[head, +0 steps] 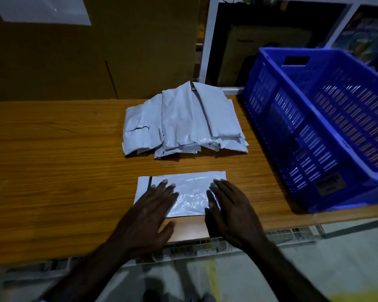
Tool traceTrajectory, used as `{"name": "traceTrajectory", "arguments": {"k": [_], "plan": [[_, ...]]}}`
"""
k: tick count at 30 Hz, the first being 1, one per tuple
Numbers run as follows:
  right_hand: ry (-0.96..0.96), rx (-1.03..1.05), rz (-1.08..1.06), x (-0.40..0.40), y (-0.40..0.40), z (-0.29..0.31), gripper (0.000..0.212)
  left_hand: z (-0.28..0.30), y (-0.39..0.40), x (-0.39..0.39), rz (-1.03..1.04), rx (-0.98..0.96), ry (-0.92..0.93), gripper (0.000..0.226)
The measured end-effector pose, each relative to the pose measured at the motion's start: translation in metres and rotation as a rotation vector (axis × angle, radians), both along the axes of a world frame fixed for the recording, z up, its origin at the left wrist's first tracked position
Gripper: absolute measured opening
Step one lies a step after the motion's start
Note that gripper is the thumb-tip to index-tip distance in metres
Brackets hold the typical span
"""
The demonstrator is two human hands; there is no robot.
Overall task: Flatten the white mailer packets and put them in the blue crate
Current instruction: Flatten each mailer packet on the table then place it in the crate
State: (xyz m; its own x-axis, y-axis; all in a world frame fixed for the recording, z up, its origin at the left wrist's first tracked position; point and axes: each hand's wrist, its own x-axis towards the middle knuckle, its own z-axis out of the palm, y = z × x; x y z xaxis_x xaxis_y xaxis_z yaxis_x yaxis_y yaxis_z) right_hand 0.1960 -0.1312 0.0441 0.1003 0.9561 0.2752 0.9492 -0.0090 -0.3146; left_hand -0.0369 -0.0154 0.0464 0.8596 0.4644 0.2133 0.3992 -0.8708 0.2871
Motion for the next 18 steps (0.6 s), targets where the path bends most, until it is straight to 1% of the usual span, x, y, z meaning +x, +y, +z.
{"name": "traceTrajectory", "arguments": {"k": [2, 4, 8, 9, 14, 18], "plan": [[-0.036, 0.024, -0.053, -0.006, 0.015, 0.001, 0.047, -0.005, -0.004, 0.032, 0.086, 0.006, 0.0, 0.06], [-0.062, -0.035, -0.07, -0.007, 0.028, -0.005, 0.051, -0.009, -0.005, 0.063, 0.161, 0.024, 0.04, 0.056], [-0.074, -0.16, -0.027, 0.001, 0.034, -0.025, 0.063, -0.026, -0.005, 0.094, 0.206, 0.061, 0.132, 0.054], [-0.069, -0.168, -0.015, 0.001, 0.034, -0.027, 0.064, -0.03, -0.006, 0.096, 0.209, 0.063, 0.141, 0.053], [-0.078, -0.107, -0.027, -0.002, 0.033, -0.035, 0.054, -0.033, -0.01, 0.096, 0.231, 0.083, 0.135, 0.054], [-0.09, -0.089, -0.035, -0.003, 0.034, -0.035, 0.055, -0.033, -0.01, 0.097, 0.233, 0.085, 0.135, 0.054]]}}
